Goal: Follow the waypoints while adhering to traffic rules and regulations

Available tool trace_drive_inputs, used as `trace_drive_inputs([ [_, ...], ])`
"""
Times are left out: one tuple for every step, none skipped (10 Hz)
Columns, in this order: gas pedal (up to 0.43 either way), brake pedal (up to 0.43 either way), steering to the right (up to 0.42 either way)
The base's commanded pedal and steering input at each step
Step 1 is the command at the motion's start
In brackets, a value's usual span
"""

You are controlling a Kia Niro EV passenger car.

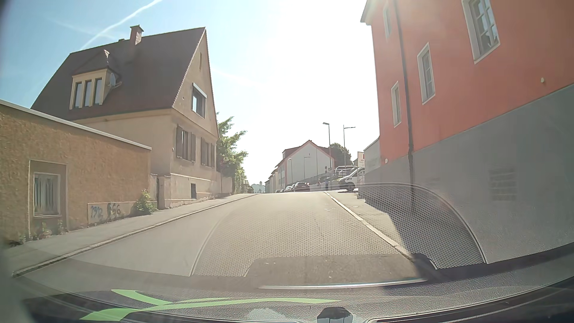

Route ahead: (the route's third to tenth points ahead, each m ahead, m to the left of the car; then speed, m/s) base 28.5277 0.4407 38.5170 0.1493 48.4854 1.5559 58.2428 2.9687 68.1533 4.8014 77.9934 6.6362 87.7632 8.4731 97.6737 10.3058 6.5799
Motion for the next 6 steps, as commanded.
trace_drive_inputs([
  [0.0,0.0,0.001],
  [0.0,0.0,0.0],
  [0.0,0.0,0.0],
  [0.0,0.0,0.0],
  [0.0,0.0,0.0],
  [0.0,0.0,0.0],
])
